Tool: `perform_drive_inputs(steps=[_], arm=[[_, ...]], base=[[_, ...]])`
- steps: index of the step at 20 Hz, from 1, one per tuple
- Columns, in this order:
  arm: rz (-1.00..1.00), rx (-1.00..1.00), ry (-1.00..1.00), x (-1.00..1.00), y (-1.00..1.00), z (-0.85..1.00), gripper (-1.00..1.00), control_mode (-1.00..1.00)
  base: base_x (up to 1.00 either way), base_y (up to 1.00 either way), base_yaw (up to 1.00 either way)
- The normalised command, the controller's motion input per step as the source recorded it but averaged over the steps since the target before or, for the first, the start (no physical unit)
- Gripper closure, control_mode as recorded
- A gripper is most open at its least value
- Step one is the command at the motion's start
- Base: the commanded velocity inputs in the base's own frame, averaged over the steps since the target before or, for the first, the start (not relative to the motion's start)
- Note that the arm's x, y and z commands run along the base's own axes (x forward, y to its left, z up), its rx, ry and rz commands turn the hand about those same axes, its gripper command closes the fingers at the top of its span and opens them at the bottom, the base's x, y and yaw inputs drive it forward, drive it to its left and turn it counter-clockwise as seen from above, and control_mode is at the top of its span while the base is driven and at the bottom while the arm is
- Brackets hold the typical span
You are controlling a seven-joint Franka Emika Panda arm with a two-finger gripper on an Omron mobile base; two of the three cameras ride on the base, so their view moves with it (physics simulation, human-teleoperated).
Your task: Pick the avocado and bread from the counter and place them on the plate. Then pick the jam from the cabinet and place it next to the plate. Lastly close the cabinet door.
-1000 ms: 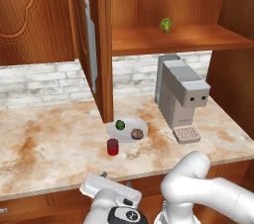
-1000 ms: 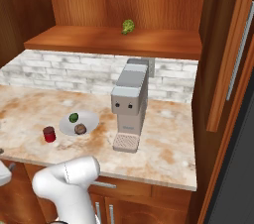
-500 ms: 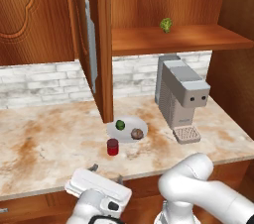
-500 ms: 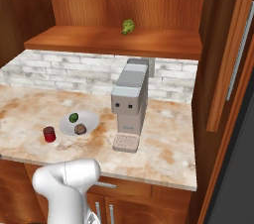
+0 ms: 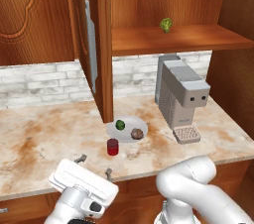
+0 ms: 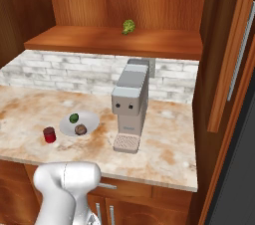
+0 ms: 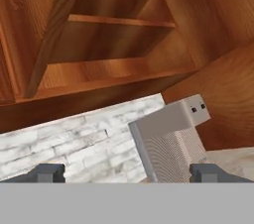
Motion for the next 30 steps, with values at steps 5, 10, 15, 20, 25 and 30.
perform_drive_inputs(steps=[5,10,15,20,25,30], arm=[[-0.05,-0.01,-0.21,0.02,0.09,0.29,-1.00,-1.00],[-0.03,0.00,-0.21,0.19,0.01,0.24,-1.00,-1.00],[-0.03,0.00,-0.19,0.20,0.00,0.23,-1.00,-1.00],[-0.01,0.00,-0.17,0.23,0.02,0.15,-1.00,-1.00],[-0.01,0.00,-0.16,0.17,0.16,0.04,-1.00,-1.00],[-0.03,0.01,-0.13,0.06,0.22,0.01,-1.00,-1.00]], base=[[0.00,0.00,0.00],[0.00,0.00,0.00],[0.00,0.00,0.00],[0.00,0.00,0.00],[0.00,0.00,0.00],[0.00,0.00,0.00]])
